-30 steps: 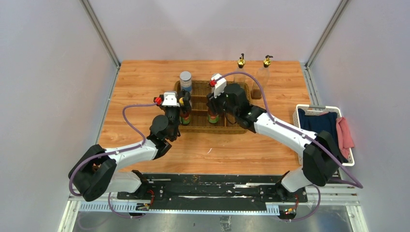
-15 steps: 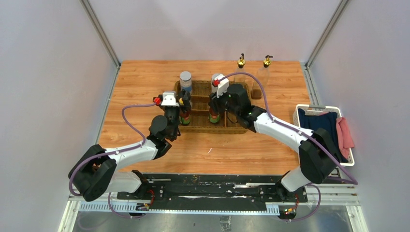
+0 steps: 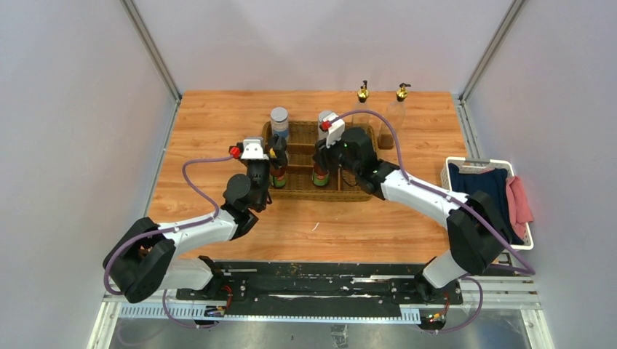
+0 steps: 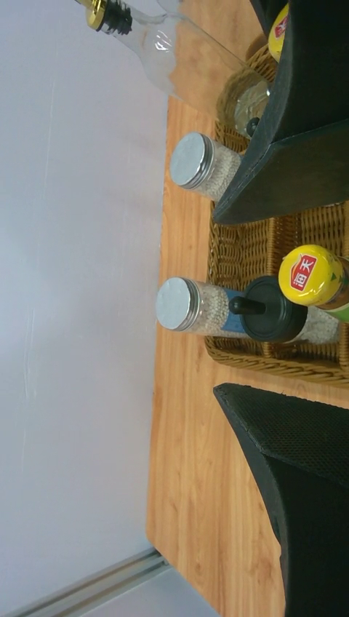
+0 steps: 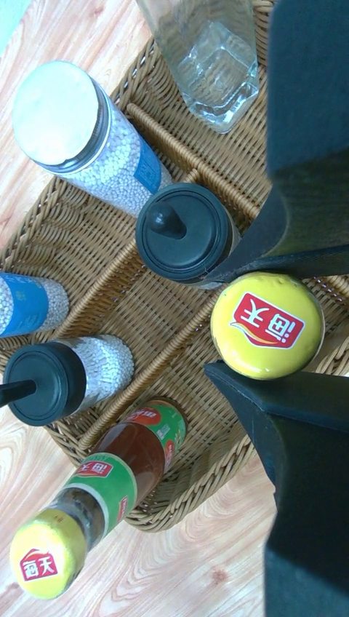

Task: Organize the condiment bottles
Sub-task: Place the bottle in the storage box.

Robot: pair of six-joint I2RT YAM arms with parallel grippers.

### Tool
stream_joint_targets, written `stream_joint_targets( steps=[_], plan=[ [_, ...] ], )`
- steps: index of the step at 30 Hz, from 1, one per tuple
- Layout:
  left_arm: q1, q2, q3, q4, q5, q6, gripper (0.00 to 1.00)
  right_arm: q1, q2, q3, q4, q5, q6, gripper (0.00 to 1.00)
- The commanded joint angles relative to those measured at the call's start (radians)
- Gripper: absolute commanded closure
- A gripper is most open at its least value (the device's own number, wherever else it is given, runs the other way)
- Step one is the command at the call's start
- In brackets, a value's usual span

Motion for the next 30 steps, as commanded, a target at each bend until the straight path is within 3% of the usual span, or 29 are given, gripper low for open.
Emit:
stream_joint_targets(
  steps=[1,19,25,27,30],
  plan=[
    [0.003,0.001,-0.002,0.060,-0.029,-0.008,0.14,-0.014,-0.008,-0.010,0.108,-0.006,0.011,1.00],
    [0.003,0.021,-0.028,0.114,-0.039,-0.018,0.13,-0.014,-0.002,-0.048,0.111,0.012,-0.004,0.99],
    [0.003,0.011,-0.028,0.110,-0.038,-0.024,0.13,-0.013,-0.001,-0.045,0.100,-0.007,-0.002,0.61],
    [0.003,0.003,-0.025,0.104,-0.039,-0.025,0.12,-0.012,-0.010,-0.018,0.075,-0.025,-0.004,0.43],
    [0.003,-0.008,-0.020,0.093,-0.040,-0.029,0.12,-0.009,-0.021,-0.001,0.056,-0.030,-0.004,0.40]
  ],
)
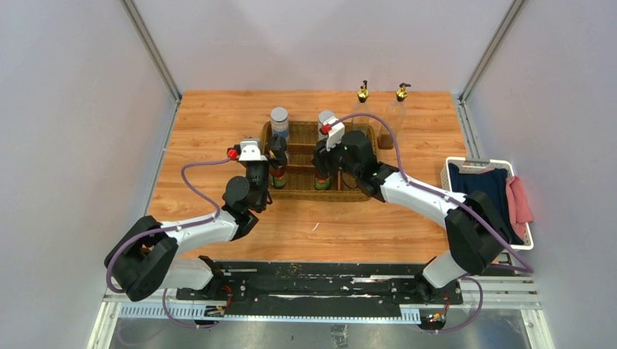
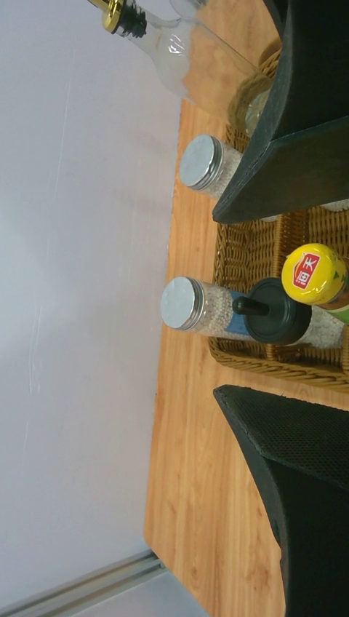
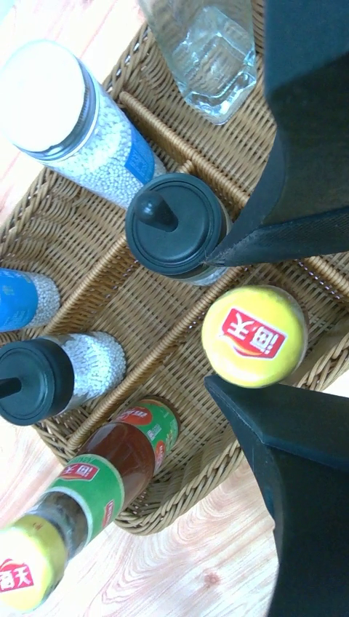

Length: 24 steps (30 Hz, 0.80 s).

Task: Organize the condiment bottles
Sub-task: Place the bottle in the storage box.

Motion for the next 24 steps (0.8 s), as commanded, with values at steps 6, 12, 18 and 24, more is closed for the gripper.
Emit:
stream_joint_targets(
  steps=[6,12,18,24],
  plan=[
    [-0.006,-0.038,0.012,0.003,-0.025,-0.010,0.12,0.002,-0.053,0.082,-0.007,-0.028,-0.002,0.37],
    [-0.017,-0.053,0.039,-0.020,-0.033,0.005,0.11,0.022,-0.091,0.131,-0.038,-0.019,-0.045,0.37],
    [-0.035,-0.064,0.088,-0.067,-0.036,0.024,0.11,0.024,-0.149,0.251,-0.071,0.101,-0.109,0.36],
    [-0.043,-0.056,0.141,-0.126,-0.018,0.025,0.11,-0.004,-0.183,0.312,-0.060,0.353,-0.170,0.32]
  ],
)
